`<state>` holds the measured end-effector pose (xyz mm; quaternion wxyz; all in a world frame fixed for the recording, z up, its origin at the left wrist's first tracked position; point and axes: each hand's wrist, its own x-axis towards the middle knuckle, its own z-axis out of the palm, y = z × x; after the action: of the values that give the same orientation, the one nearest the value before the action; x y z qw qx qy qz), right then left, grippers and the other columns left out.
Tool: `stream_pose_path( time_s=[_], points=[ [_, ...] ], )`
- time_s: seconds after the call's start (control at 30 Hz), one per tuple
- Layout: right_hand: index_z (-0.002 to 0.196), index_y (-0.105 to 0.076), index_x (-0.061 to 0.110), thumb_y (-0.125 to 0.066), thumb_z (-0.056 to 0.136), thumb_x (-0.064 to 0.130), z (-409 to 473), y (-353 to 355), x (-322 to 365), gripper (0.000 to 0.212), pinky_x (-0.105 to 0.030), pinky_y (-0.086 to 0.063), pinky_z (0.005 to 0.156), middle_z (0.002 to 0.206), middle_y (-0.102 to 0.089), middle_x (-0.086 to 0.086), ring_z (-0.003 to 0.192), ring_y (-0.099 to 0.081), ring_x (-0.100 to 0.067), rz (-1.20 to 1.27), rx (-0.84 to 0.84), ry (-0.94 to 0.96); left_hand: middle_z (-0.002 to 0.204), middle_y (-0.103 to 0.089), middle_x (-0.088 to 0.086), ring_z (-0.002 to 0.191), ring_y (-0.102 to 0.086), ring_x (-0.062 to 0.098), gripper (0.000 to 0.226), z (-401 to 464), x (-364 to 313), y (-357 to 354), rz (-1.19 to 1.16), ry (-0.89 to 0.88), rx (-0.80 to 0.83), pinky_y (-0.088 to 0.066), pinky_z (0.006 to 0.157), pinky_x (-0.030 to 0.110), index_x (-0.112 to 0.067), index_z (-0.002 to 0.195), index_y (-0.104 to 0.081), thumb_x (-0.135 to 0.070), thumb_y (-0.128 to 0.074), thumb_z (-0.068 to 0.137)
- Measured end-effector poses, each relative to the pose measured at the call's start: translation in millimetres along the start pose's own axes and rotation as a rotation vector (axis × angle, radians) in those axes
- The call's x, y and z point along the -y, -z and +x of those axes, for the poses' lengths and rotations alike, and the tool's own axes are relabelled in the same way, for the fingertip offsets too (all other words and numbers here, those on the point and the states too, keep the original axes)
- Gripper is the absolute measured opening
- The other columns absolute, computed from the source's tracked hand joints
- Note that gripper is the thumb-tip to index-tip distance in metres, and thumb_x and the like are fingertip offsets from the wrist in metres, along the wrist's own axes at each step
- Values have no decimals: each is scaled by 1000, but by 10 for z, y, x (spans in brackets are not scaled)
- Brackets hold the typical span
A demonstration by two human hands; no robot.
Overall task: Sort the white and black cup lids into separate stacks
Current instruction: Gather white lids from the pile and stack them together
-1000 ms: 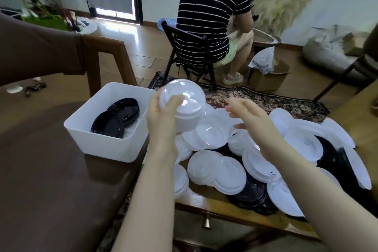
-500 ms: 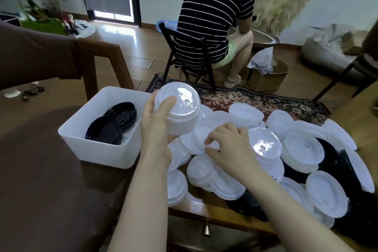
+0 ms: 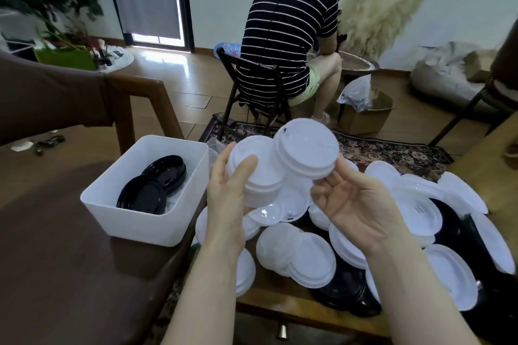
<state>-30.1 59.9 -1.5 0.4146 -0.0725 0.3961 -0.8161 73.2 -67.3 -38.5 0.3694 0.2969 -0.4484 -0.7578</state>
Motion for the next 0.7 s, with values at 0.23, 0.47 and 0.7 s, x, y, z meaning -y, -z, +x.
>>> stream_pose_path(
  time_s=[0.23,0.47,0.7],
  points=[
    [114,-61,10,-65,83,20,12,-42,-100,34,-20,-55,58,86,-69,-3,70,-62,-11,-203,-46,94,131,-64,-5,117,-63,16,77,-113,58,-84,-9,50,66,-56,94,48,-36,131,-59,-64,-70,60],
    [116,-64,19,-67,84,17,-20,-25,-141,32,-20,-46,54,78,-67,-1,66,-56,-10,-450,-91,341,119,-72,-6,108,-69,14,51,-105,78,-96,13,77,152,-61,84,49,-34,122,-64,-58,-62,77],
    [127,-59,4,-61,81,21,26,22,-167,49,-17,-42,45,76,-63,0,59,-49,-8,-317,46,217,124,-70,-7,115,-66,15,75,-88,70,-93,95,94,223,-58,90,48,-36,132,-60,-75,-52,68]
  ],
)
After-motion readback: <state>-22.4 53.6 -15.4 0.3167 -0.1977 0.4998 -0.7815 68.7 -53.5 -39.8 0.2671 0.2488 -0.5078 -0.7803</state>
